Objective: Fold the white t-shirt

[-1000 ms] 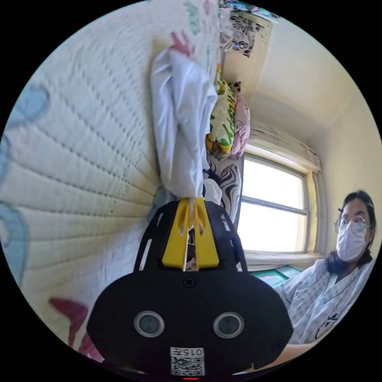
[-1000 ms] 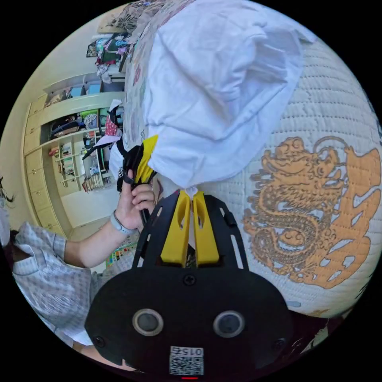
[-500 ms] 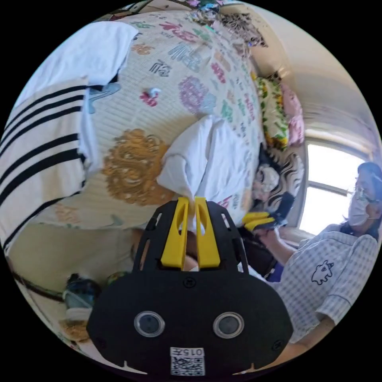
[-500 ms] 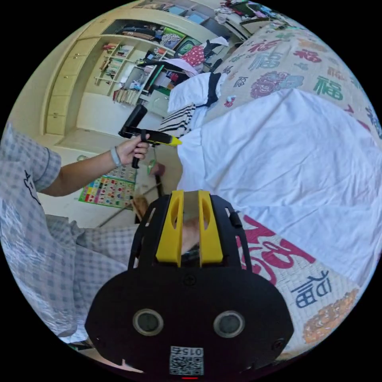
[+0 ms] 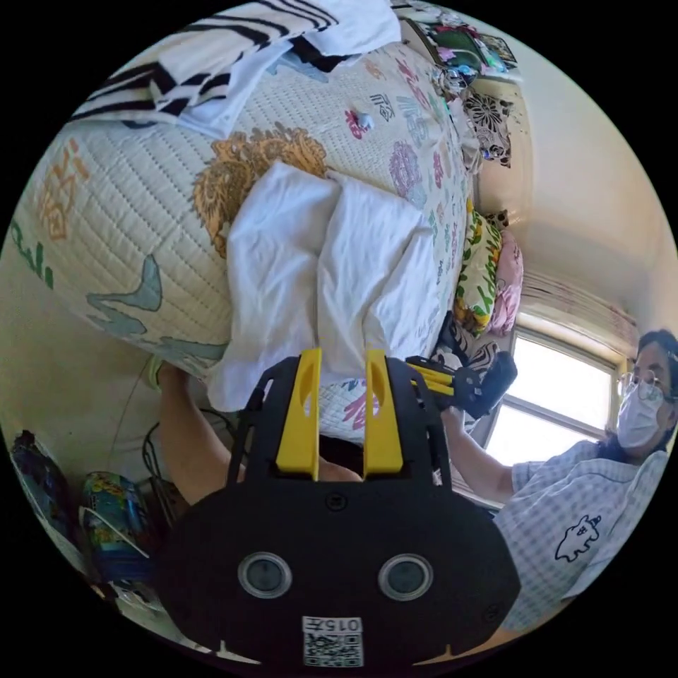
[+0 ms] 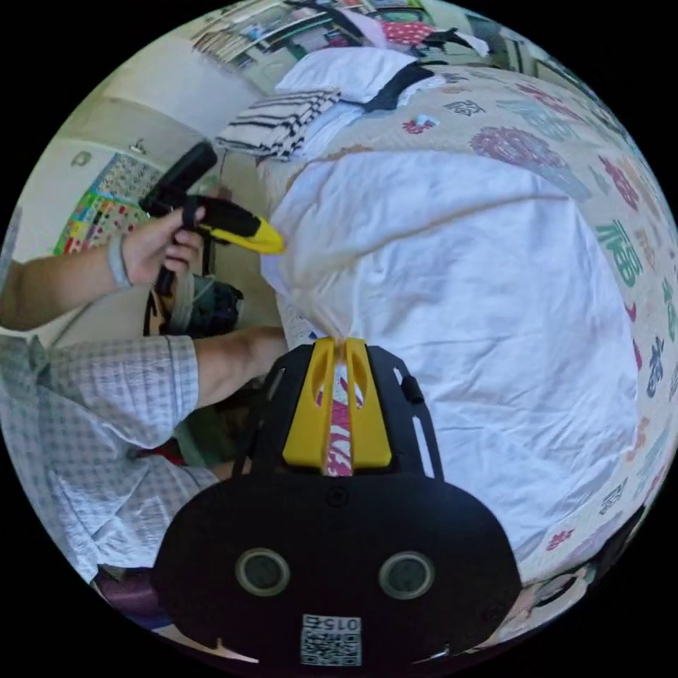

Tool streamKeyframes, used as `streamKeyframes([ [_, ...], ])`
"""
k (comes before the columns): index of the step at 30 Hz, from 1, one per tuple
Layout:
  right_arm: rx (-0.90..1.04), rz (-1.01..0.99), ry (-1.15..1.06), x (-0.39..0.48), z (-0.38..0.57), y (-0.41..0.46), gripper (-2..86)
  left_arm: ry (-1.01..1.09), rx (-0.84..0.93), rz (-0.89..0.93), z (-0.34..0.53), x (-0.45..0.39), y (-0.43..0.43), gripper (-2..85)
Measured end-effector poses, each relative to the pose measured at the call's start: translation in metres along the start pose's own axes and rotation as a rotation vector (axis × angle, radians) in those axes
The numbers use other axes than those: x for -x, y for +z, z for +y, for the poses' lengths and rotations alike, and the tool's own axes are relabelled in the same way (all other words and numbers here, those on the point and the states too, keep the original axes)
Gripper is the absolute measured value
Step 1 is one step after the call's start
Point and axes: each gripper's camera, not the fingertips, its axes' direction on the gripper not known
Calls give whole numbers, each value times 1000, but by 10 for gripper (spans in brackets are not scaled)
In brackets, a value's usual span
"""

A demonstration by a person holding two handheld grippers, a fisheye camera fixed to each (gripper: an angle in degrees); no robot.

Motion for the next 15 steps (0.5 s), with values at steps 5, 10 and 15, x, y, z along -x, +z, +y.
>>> streamKeyframes([
  [5, -194, -201, 186, -41, 36, -74, 18, -22, -5, 194, 4, 3, 18, 101],
  [10, -178, -257, 141, -38, 28, -84, 17, -66, -85, 498, 7, -2, 29, 82],
  [15, -224, -357, 209, -46, 35, -93, 5, -62, -101, 600, 10, -1, 11, -1],
])
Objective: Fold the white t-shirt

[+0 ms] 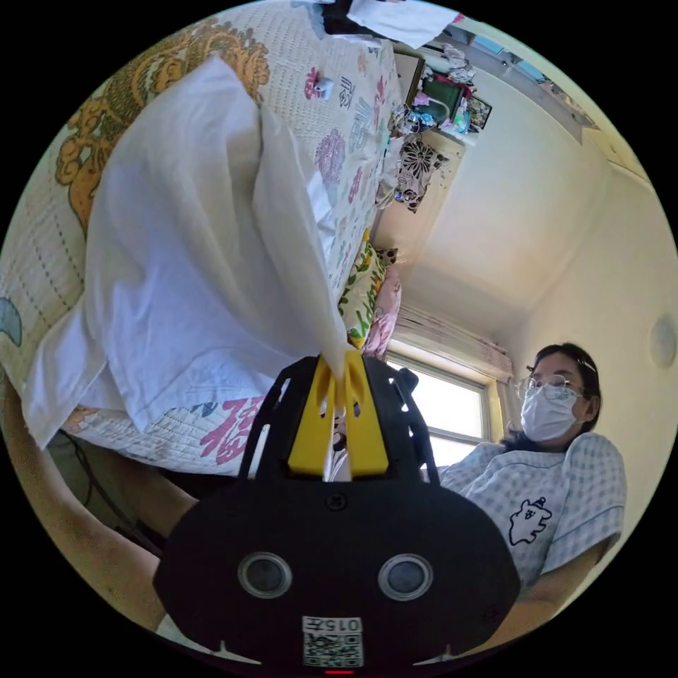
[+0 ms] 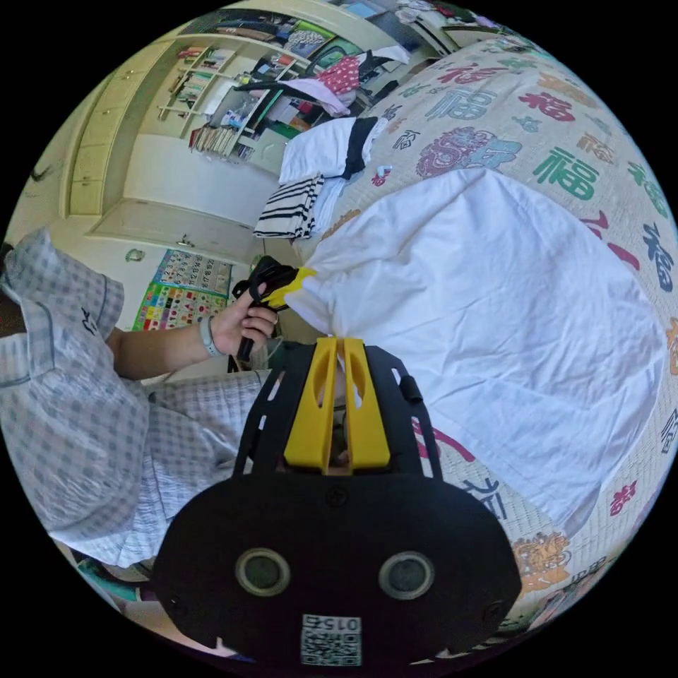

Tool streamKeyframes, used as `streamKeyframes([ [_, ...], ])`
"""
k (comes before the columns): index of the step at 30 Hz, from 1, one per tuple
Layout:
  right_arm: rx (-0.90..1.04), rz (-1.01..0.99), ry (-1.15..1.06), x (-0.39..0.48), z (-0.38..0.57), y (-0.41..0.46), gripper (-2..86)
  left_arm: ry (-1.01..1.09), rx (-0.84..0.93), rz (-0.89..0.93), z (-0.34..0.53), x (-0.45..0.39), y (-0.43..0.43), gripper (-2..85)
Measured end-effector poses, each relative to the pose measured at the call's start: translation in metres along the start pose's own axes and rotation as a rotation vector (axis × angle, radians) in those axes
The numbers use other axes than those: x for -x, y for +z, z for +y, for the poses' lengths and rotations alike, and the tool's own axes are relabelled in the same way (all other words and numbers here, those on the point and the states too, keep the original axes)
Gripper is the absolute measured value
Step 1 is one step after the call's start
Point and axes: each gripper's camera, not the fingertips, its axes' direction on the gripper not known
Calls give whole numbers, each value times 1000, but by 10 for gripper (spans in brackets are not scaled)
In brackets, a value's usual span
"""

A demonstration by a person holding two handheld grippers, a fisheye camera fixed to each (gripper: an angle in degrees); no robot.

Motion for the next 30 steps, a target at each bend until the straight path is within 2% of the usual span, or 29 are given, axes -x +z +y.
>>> streamKeyframes([
  [4, -132, -100, 143, -19, 21, -39, -1, 18, -32, -9, -1, -31, -35, -7],
  [9, -206, 97, 200, -17, 21, -96, -3, 76, -84, 76, -26, -80, -44, -7],
  [12, -370, 137, 220, -25, 4, -165, -2, 166, -110, 139, -76, -119, -25, -6],
  [15, -462, 245, 150, -43, -46, -243, -1, 354, -24, 112, -160, -167, 20, 2],
  [17, -511, 373, 96, -64, -113, -294, 4, 481, 25, 102, -215, -192, 57, 17],
  [19, -501, 411, 108, -87, -163, -314, 10, 518, -33, 96, -274, -203, 94, 75],
  [22, -433, 486, 231, -116, -198, -320, 27, 465, -84, 68, -296, -197, 111, 106],
  [24, -405, 422, 206, -121, -184, -311, 44, 490, -63, -4, -282, -194, 107, 110],
  [27, -255, 374, 281, -135, -125, -273, 77, 484, 20, -229, -234, -174, 87, 114],
  [30, -101, 300, 505, -157, -36, -223, 100, 333, 42, -500, -171, -129, 57, 128],
])
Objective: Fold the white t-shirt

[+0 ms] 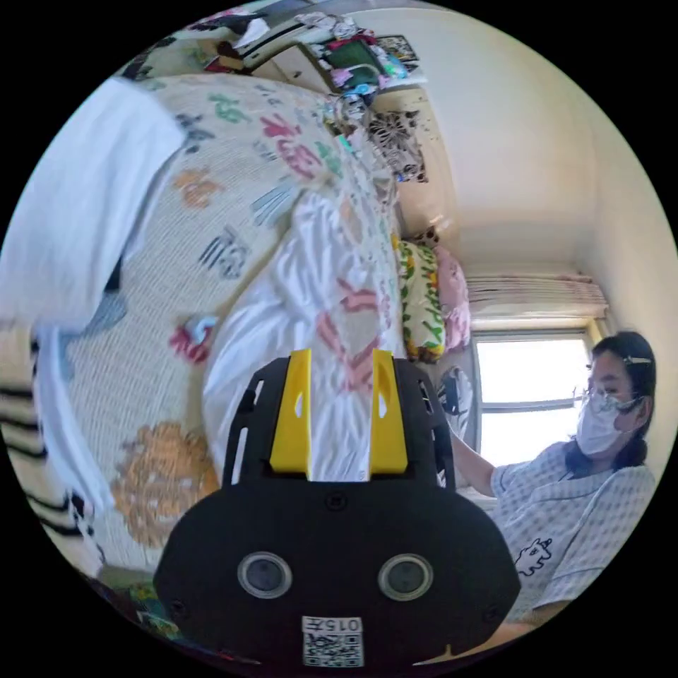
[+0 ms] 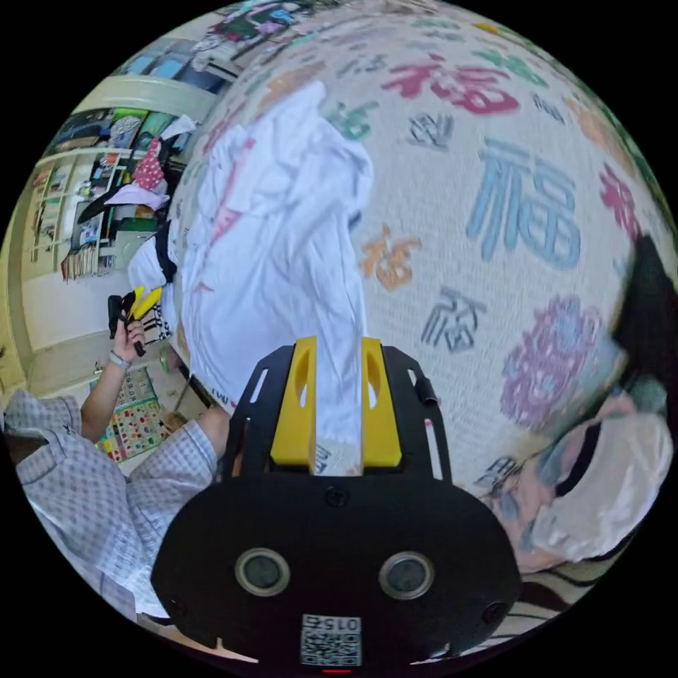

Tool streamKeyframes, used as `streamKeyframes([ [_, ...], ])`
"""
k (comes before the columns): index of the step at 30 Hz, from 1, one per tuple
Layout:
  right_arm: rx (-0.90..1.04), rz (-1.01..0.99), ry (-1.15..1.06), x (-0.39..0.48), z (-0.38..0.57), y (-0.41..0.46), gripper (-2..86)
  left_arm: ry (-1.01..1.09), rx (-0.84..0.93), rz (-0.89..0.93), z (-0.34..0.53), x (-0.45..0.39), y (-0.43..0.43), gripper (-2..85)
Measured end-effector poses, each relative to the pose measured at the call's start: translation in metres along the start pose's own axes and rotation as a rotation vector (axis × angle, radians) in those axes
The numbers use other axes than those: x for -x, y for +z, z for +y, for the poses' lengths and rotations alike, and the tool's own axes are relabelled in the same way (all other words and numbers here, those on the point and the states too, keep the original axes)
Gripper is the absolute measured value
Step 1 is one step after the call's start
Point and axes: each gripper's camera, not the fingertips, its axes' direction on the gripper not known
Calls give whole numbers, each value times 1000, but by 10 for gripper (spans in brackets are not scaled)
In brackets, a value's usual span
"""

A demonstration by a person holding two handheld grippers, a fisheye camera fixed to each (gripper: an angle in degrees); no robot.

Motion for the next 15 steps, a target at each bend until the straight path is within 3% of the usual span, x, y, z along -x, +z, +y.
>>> streamKeyframes([
  [2, 106, -52, 152, -28, 53, 31, 112, -123, 41, -110, 47, 20, -2, 134],
  [6, 188, 9, 158, -29, 78, 55, 101, -293, 86, -282, 115, 39, 16, 139],
  [9, 216, 110, 131, -20, 65, 51, 77, -275, 79, -348, 115, 26, 44, 130],
  [11, 252, 191, 63, -10, 58, 46, 13, -242, 115, -441, 106, 13, 59, 111],
  [13, 241, 180, 0, -4, 58, 37, 0, -179, 204, -549, 99, -5, 77, 23],
  [15, 233, 158, 9, -6, 61, 27, -4, -140, 326, -470, 94, -9, 93, 4],
])
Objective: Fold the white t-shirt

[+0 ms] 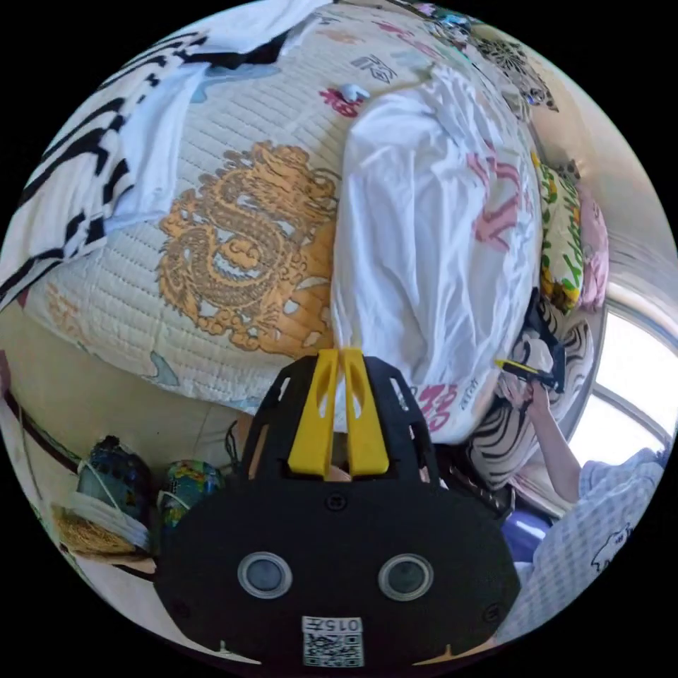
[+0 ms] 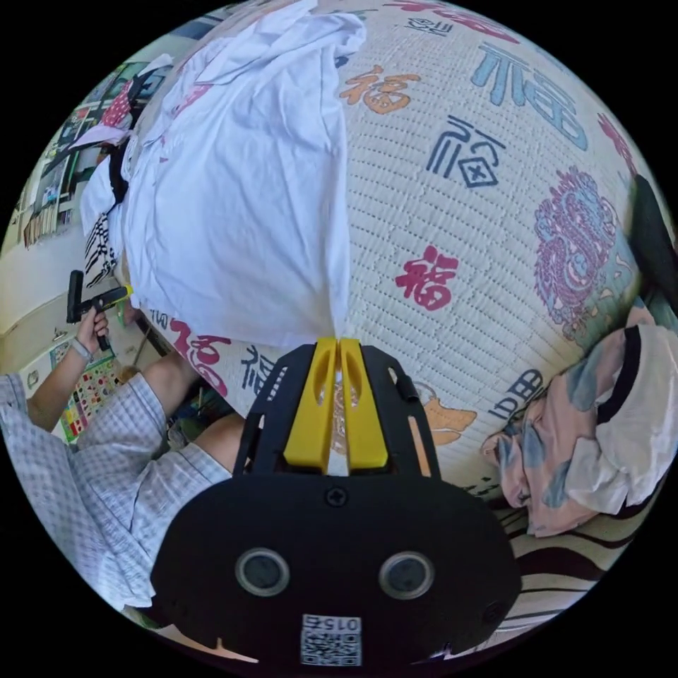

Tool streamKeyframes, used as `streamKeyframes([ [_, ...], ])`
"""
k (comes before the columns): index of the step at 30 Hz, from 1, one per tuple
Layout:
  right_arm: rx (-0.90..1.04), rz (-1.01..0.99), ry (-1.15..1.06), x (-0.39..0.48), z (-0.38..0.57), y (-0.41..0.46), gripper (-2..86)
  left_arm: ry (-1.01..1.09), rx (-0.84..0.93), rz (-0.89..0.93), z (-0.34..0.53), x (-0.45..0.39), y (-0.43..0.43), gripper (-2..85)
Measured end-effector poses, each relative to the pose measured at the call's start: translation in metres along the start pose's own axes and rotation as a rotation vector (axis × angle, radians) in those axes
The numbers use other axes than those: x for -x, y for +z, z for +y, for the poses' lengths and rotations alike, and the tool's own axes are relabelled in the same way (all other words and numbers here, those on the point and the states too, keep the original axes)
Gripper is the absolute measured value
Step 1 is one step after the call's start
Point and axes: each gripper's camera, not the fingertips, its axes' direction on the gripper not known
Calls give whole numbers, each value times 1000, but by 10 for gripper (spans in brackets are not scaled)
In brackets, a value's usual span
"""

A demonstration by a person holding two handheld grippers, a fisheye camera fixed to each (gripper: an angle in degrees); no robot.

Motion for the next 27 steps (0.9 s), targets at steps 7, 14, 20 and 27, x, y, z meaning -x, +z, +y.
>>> streamKeyframes([
  [7, -25, -136, 143, -35, 73, -22, -5, 11, -12, 39, 13, -10, -18, -7],
  [14, 50, -260, 354, -44, 145, 11, 4, 44, 174, -52, 37, -20, 21, 11],
  [20, -108, -133, 305, -29, 126, -41, 82, 4, 90, -128, 26, -36, 3, 65],
  [27, -352, 214, -245, 51, 1, -127, 108, 446, -132, 174, -101, -198, 9, 89],
])
